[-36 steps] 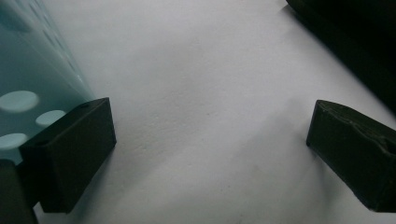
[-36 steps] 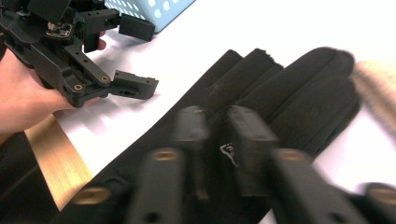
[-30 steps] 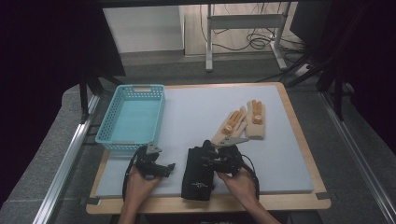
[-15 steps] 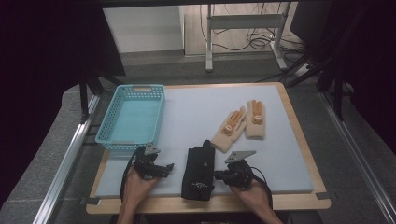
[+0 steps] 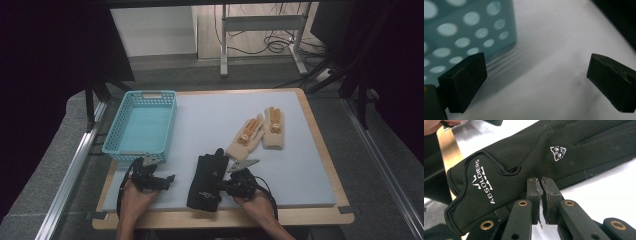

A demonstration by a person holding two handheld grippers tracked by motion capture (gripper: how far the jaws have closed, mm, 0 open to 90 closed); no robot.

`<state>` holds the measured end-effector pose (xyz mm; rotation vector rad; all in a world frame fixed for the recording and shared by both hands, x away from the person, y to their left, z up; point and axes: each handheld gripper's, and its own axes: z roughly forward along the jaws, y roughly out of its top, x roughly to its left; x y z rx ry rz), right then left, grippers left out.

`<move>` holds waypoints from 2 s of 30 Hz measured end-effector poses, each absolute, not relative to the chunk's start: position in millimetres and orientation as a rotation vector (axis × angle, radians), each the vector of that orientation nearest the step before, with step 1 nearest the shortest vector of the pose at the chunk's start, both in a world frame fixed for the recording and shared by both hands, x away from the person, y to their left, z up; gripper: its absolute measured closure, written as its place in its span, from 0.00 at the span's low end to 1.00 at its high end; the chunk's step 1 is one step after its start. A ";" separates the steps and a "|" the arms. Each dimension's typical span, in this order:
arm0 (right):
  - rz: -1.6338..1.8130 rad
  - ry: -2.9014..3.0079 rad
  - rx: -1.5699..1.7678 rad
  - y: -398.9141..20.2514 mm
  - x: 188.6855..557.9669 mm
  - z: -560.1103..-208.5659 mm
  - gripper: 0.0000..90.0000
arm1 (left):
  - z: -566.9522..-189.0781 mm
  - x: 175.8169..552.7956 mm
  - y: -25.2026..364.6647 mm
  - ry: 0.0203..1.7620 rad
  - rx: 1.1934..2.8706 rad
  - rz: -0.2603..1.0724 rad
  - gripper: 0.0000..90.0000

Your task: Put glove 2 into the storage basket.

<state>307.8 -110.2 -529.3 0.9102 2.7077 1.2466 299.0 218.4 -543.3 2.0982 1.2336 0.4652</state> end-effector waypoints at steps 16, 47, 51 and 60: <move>1.191 2.660 0.837 -66.8 347.1 -529.0 0.86 | -552.4 300.6 229.2 1.281 2.069 0.468 0.02; 1.021 2.331 1.089 -248.2 353.1 -512.1 0.24 | -554.5 301.7 230.9 1.295 2.049 0.442 0.01; 0.981 2.296 1.128 -263.0 353.3 -519.1 0.23 | -554.4 301.5 231.0 1.296 2.046 0.442 0.02; 0.960 2.281 1.149 -269.8 353.6 -529.5 0.21 | -552.8 298.5 232.0 1.269 2.029 0.410 0.04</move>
